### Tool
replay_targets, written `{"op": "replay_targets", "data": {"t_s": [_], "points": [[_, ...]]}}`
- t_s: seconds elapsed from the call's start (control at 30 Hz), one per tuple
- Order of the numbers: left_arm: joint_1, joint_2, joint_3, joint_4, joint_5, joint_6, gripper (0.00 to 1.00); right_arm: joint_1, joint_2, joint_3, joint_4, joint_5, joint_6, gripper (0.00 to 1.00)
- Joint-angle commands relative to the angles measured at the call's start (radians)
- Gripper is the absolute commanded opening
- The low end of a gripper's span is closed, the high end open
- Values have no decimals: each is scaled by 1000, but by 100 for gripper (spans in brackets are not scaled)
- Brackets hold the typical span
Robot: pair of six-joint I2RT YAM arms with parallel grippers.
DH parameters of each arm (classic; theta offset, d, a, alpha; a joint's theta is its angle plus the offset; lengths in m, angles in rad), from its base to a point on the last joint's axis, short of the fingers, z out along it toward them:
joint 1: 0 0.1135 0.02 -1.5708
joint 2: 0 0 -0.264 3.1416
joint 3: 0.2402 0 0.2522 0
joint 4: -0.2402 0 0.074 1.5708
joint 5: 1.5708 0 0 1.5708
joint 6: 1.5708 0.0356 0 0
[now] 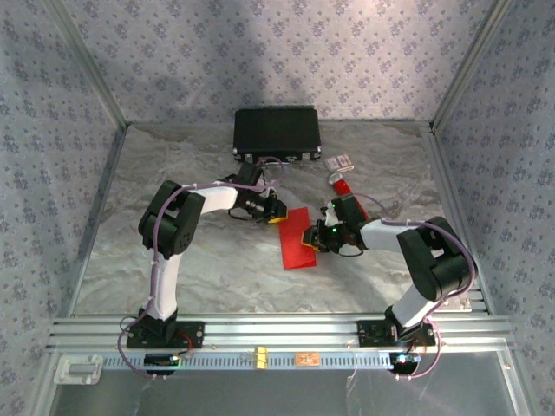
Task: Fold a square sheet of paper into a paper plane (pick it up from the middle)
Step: Fold the triangle a second time at the center of the table.
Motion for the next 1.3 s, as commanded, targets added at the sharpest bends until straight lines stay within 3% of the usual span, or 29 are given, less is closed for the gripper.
{"op": "replay_targets", "data": {"t_s": [0.0,0.2,0.53,0.83,1.27], "points": [[-9,-18,13,-81,-12,17,26,-7,17,18,15,-12,-5,13],[-5,-143,13,-108,-75,28,46,6,-16,-17,84,60,101,9],[-5,-438,-232,101,-188,-52,50,113,-68,-32,167,240,314,9],[-2,-608,-454,214,-211,-58,50,101,-52,19,86,143,172,22],[-24,-739,-639,418,-249,-88,50,39,19,62,49,47,90,23]]}}
